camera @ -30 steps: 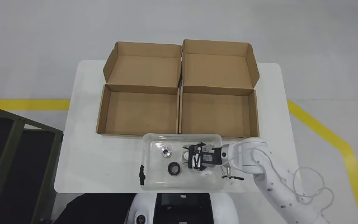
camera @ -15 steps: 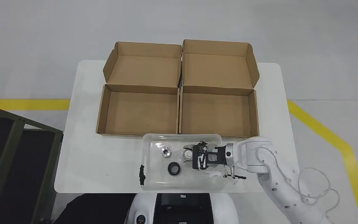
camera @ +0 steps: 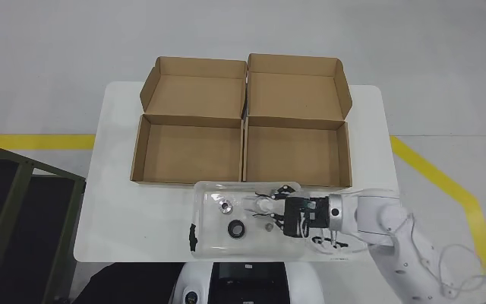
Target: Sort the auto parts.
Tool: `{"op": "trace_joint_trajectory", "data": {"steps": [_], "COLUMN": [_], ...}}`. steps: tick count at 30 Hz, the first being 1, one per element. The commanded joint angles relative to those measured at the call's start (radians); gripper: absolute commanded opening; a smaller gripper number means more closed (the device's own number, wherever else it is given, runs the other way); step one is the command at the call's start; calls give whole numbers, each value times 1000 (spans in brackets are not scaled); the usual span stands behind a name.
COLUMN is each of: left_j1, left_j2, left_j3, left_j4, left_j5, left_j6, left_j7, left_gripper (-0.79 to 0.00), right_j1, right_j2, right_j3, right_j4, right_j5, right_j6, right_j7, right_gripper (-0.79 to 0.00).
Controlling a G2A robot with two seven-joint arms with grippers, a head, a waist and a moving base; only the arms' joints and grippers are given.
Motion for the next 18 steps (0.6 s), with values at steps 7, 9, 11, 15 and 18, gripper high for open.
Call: {"op": "trace_joint_trajectory", "data": {"steps": [7, 9, 11, 15, 18], "left_j1": [0, 0, 0, 0, 0], "left_j2": [0, 0, 0, 0, 0], "left_j3": [0, 0, 0, 0, 0], "left_j4": [0, 0, 0, 0, 0], "left_j5": [0, 0, 0, 0, 0], "left_j6": [0, 0, 0, 0, 0], "left_j7": [0, 0, 0, 0, 0], "left_gripper": [0, 0, 0, 0, 0], "right_j1": [-14, -13, -16, -9, -10], "right_j2": [4, 5, 5, 5, 3], "right_j3": [61, 87, 108, 139, 146], "right_j4": [-36, -38, -34, -29, -50], "right_j5": [132, 174, 217, 292, 326], "right_j6": [-26, -27, -28, -24, 9], "right_j7": [-175, -227, -275, -337, -356], "right_gripper": [-785, -785, -785, -785, -785]}}
